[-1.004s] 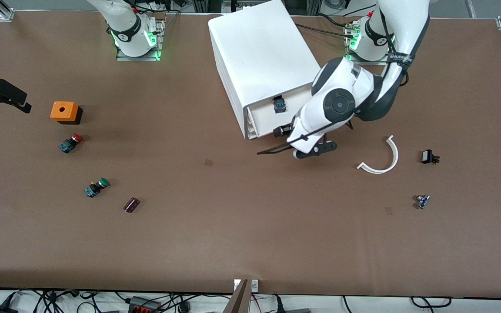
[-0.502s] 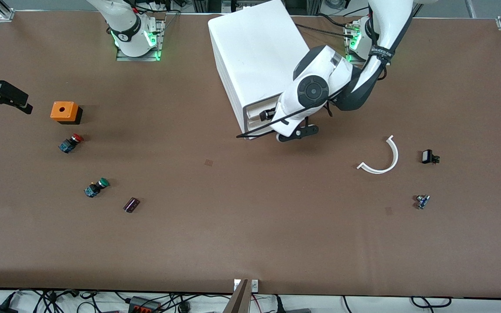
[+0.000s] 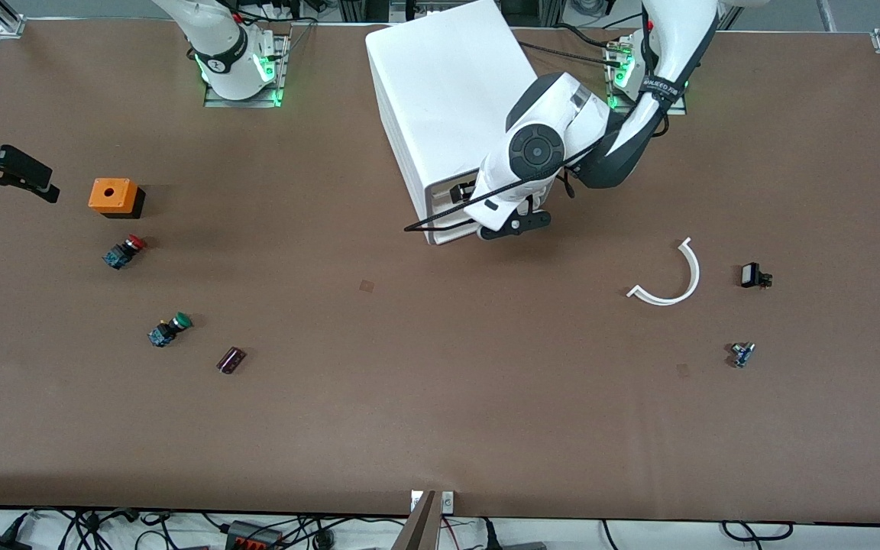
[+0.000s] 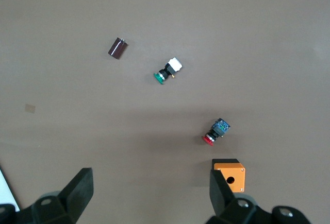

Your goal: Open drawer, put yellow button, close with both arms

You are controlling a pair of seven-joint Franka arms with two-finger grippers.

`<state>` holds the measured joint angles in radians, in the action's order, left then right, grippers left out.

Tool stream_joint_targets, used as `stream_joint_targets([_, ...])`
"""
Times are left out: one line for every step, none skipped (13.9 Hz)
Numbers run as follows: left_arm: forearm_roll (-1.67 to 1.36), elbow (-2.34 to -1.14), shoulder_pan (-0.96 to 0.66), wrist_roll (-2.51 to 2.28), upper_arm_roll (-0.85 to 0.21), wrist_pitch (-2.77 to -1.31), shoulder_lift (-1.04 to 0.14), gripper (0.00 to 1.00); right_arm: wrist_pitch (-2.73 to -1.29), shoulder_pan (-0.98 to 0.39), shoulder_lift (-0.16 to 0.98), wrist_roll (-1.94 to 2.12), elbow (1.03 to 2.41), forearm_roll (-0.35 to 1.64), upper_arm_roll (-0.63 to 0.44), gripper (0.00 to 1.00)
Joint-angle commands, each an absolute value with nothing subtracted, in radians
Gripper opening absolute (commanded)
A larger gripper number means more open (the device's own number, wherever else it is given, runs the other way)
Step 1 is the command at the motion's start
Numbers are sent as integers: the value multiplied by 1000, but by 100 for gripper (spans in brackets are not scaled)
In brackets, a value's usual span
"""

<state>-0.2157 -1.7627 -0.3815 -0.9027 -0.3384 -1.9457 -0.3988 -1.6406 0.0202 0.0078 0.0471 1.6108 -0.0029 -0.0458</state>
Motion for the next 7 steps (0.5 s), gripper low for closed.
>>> stream_joint_targets([-192,-1787,-370,-911,-354,-1933,-365,100,-1638,25,-3,61,1618,-15,-43,100])
stream_joint_targets([-184,-1779,-364,-908,-348,-1933,-365,100,-1637,26,-3,64,1618,-15,-43,100])
stream_joint_targets([-149,-1766,-350,-908,-347,-1931,-364,100,-1638,23,-3,64,1618,-15,-41,100])
stream_joint_targets([-94,-1752,-336,-910,-347,-1931,-364,100,-1638,20,-3,63,1618,-14,-41,100])
stream_joint_targets([-37,-1731,-325,-911,-347,-1924,-364,100,-1638,20,-3,58,1617,-12,-40,100])
stream_joint_targets([9,-1700,-302,-910,-345,-1896,-364,100,-1640,21,-3,52,1611,-5,-41,100])
stream_joint_targets([58,-1678,-284,-910,-347,-1884,-362,100,-1640,23,-3,52,1606,1,-41,100])
